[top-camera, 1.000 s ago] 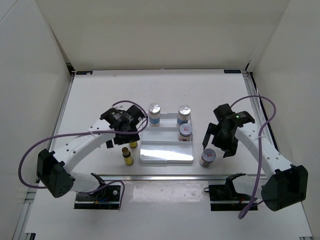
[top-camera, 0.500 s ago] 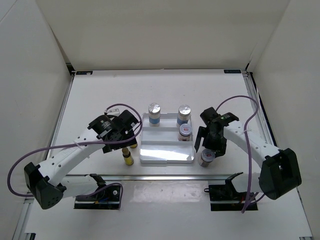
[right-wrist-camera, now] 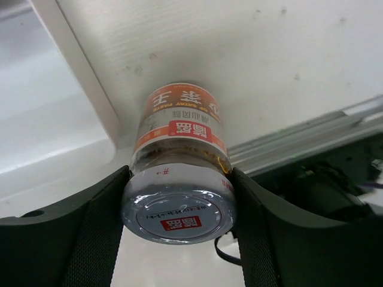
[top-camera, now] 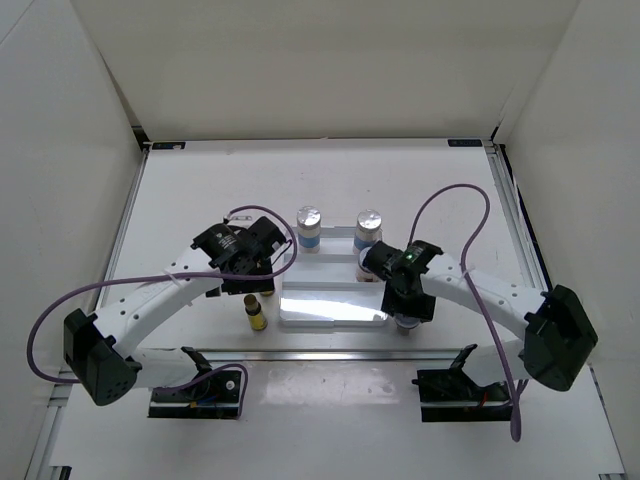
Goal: Organize the condiment bottles
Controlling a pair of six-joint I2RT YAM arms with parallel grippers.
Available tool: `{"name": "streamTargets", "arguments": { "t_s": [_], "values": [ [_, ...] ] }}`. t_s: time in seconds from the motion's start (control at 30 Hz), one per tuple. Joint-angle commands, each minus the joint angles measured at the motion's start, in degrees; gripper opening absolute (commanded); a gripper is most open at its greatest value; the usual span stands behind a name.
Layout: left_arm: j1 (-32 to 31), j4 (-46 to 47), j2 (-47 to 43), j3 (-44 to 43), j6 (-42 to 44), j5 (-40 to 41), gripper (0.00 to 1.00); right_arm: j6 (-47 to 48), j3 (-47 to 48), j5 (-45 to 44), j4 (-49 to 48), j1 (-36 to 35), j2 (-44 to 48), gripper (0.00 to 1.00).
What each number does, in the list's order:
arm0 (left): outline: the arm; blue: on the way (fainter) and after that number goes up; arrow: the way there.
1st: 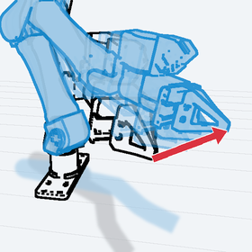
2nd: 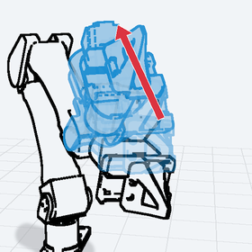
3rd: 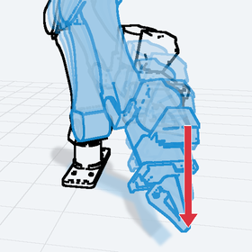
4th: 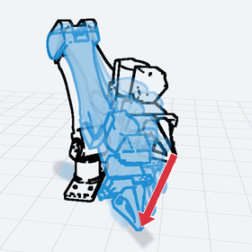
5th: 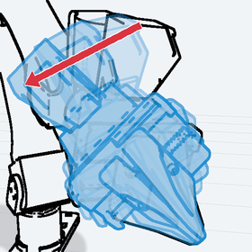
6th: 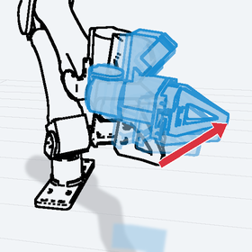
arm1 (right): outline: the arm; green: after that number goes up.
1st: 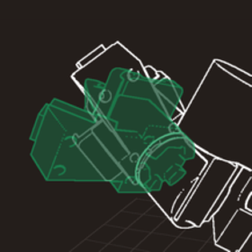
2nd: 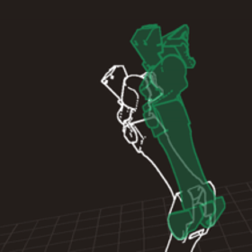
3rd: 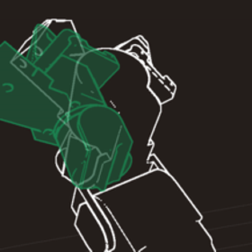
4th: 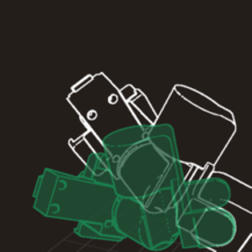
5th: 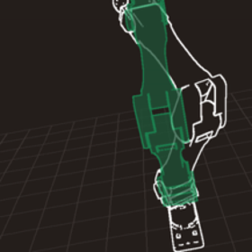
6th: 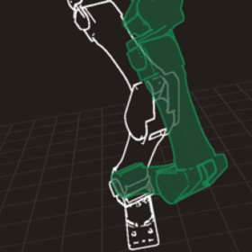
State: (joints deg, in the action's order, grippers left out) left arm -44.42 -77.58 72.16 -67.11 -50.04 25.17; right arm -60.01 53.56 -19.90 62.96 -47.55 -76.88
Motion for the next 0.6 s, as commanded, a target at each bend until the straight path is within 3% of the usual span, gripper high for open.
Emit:
{"name": "streamTargets", "arguments": {
  "t_s": [0.0, 0.13, 0.2, 0.4, 0.57],
  "values": [
    [-0.2, -0.9, -0.3, -1.9, 2.5, 3.7, 1.0, -10.9, 7.4, -13.0, 12.0, -5.3, 1.6, 0.15],
    [-0.2, 0.3, -0.3, -1.9, 3.7, 3.7, 1.0, -12.7, 18.4, -18.8, 19.9, -11.4, 2.9, 0.05],
    [-0.2, 0.9, -0.3, -1.3, 3.7, 4.2, 1.0, -8.0, 22.6, -19.6, 19.9, -12.0, 2.9, 0.0],
    [-0.2, 2.7, -0.3, 0.0, 3.7, 4.2, 1.0, 12.9, 33.9, -13.5, 3.9, -12.5, -3.7, 0.0],
    [-0.2, 2.7, -0.9, 0.5, 3.7, 4.2, 1.0, 20.5, 40.9, -9.8, -4.9, -12.5, -16.8, 0.0]
  ]
}}
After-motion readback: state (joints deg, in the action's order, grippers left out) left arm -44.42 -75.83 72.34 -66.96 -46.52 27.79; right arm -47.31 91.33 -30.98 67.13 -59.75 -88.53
